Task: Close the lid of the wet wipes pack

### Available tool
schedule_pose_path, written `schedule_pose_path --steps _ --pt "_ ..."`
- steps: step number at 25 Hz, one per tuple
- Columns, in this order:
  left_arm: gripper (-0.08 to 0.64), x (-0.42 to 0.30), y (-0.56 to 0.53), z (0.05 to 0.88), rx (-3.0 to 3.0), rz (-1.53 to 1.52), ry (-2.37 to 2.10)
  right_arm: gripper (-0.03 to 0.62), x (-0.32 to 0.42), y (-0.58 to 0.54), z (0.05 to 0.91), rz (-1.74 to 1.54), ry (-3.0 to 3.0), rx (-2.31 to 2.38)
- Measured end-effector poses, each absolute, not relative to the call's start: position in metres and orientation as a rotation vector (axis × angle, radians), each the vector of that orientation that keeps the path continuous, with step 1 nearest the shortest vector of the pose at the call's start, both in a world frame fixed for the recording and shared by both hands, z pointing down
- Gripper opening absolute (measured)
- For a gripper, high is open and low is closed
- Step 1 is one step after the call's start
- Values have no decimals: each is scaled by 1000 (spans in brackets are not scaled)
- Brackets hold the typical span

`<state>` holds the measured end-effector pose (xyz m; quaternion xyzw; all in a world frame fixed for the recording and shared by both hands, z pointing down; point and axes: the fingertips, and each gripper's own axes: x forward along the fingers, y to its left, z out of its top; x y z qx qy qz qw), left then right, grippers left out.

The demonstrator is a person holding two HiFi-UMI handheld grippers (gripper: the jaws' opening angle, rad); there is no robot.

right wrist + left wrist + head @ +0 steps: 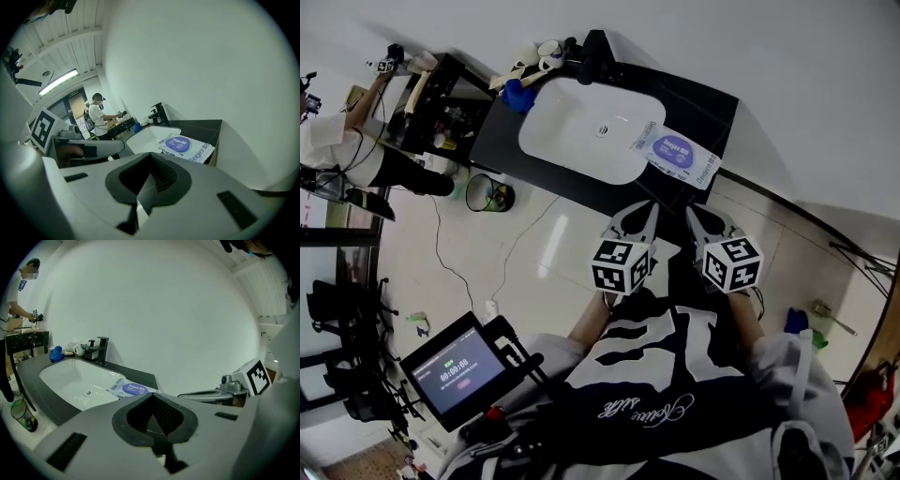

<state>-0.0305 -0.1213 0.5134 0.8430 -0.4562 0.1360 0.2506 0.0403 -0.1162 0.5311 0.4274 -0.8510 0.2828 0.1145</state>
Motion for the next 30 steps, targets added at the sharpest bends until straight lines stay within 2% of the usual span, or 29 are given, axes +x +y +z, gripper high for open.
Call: schedule_pose_path --steps 14,30 --pt "-2 -78 25 462 2454 256 -1053 -2 -15 18 475 748 -2505 1539" --pt "-2 -87 3 442 2425 146 -1140 -2 -55 17 454 714 -2601 1307"
